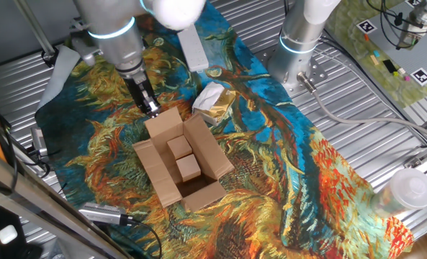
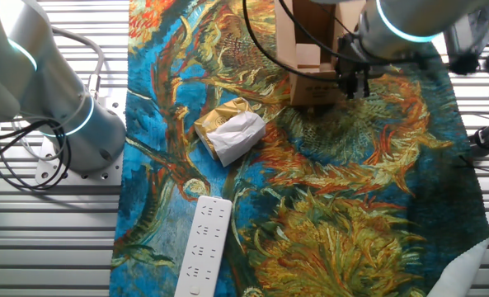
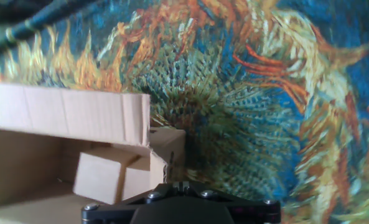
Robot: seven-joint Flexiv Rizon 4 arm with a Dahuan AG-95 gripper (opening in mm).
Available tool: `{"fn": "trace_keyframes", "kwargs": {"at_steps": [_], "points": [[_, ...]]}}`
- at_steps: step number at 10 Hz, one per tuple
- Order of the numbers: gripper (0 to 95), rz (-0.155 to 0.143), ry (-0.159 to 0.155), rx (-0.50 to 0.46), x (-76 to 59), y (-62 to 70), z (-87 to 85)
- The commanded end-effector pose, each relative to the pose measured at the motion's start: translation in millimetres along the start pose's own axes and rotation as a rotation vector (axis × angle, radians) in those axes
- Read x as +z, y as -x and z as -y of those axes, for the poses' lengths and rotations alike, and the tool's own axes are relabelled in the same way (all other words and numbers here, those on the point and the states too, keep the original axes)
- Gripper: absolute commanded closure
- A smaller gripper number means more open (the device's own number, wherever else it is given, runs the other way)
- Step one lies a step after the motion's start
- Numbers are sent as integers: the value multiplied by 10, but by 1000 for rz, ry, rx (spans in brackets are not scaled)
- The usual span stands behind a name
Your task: Cover the box
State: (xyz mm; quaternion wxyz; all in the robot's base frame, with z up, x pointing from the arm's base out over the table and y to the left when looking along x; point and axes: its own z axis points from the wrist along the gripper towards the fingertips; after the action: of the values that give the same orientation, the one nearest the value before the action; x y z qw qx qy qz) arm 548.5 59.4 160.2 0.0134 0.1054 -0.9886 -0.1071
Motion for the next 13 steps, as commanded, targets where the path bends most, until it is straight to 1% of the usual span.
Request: {"fn": "trace_keyframes", "kwargs": {"at_steps": [1, 2, 4, 5, 6, 7, 9, 12, 13], "points": [[950, -11, -34, -171, 4, 11, 12], [950, -17, -50, -205, 4, 11, 12], [950, -20, -56, -238, 4, 11, 12], [950, -28, -69, -239, 4, 11, 12], [950, -42, -92, -238, 4, 11, 12], [950, -47, -101, -240, 4, 11, 12], [950, -54, -105, -239, 4, 11, 12], [950, -54, -102, -252, 4, 11, 12], [950, -49, -93, -243, -13, 16, -80]]}}
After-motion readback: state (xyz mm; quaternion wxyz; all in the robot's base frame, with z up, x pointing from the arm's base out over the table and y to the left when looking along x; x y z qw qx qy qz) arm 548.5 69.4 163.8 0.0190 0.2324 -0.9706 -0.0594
